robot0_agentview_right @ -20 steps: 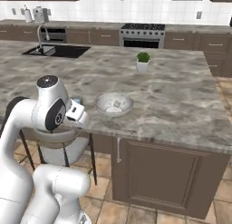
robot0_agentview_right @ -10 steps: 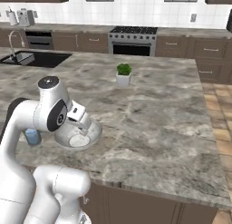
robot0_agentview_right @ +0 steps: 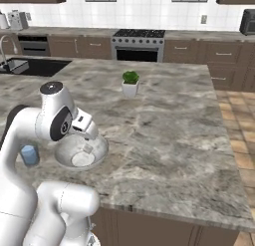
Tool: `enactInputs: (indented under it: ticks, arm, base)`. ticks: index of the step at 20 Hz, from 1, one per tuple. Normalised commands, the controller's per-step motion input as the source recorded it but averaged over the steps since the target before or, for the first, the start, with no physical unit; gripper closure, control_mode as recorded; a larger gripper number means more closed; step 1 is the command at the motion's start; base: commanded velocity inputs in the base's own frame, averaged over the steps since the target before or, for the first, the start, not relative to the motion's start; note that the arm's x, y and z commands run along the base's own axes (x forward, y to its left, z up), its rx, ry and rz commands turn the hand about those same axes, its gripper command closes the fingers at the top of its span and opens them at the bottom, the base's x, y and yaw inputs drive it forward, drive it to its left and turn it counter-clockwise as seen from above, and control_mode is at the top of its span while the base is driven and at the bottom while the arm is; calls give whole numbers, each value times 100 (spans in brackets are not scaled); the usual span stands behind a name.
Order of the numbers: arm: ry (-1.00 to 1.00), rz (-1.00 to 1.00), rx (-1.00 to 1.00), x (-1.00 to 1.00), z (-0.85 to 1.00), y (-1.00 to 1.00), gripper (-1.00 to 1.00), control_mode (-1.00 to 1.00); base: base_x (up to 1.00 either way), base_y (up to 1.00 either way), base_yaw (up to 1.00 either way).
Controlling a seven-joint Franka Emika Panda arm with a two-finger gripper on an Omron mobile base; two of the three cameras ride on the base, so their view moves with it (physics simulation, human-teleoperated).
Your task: There are four ice cubes in the ice bowl. Place two ice cubes in each glass of water.
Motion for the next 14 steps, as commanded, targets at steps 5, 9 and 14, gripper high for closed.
enactInputs:
  ticks: [5,9,14]
  arm:
    - [0,-1,0,60,-5,59,-100,-100]
    - [0,0,0,69,-33,41,-100,-100]
    - [3,0,0,37,-47,-4,-100,-100]
  base:
    - [0,0,0]
    - [0,0,0]
    - [0,0,0]
